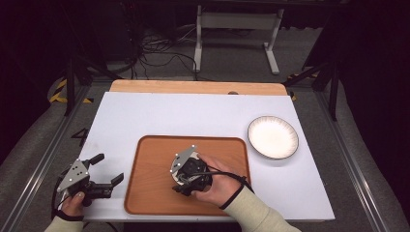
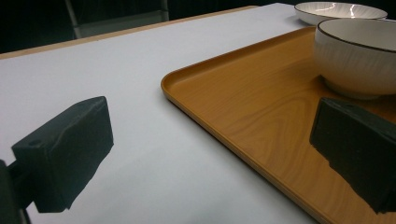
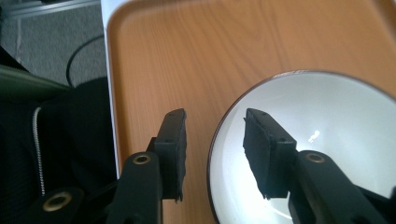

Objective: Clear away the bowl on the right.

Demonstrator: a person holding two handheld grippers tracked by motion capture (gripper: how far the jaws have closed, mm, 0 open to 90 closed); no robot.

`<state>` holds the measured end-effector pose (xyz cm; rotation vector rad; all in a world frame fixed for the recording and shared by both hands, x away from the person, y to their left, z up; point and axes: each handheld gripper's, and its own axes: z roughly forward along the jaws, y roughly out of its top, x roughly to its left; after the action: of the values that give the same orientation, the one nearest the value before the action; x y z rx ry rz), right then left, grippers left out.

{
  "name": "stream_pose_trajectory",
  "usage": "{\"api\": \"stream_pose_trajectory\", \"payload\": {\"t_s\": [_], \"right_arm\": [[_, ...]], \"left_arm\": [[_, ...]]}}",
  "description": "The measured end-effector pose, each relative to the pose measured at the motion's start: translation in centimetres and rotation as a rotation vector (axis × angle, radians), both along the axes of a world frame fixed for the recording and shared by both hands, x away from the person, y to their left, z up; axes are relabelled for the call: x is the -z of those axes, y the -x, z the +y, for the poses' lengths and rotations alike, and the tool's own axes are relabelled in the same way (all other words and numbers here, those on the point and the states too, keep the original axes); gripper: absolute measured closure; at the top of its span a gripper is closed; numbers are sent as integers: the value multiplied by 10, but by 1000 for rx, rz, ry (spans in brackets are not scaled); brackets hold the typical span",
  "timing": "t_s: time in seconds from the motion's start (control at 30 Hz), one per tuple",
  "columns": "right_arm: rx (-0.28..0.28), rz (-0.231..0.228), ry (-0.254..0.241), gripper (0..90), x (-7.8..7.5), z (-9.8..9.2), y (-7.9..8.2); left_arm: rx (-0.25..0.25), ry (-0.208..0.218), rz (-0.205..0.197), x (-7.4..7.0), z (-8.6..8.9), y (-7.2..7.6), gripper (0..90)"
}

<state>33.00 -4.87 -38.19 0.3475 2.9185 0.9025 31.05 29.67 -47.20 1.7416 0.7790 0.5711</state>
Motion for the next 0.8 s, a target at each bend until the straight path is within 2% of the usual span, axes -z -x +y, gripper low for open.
{"api": "stream_pose_trajectory", "payload": {"t_s": [0.37, 0.67, 0.8], "right_arm": [[5, -100, -140, 495, -16, -11, 0], [1, -191, -252, 432, -26, -29, 3], [22, -217, -308, 397, -29, -40, 3]], "left_arm": [[2, -1, 1, 0, 0, -1, 3], [4, 2, 8, 0, 0, -1, 3], [5, 0, 12, 0, 0, -1, 3]]}}
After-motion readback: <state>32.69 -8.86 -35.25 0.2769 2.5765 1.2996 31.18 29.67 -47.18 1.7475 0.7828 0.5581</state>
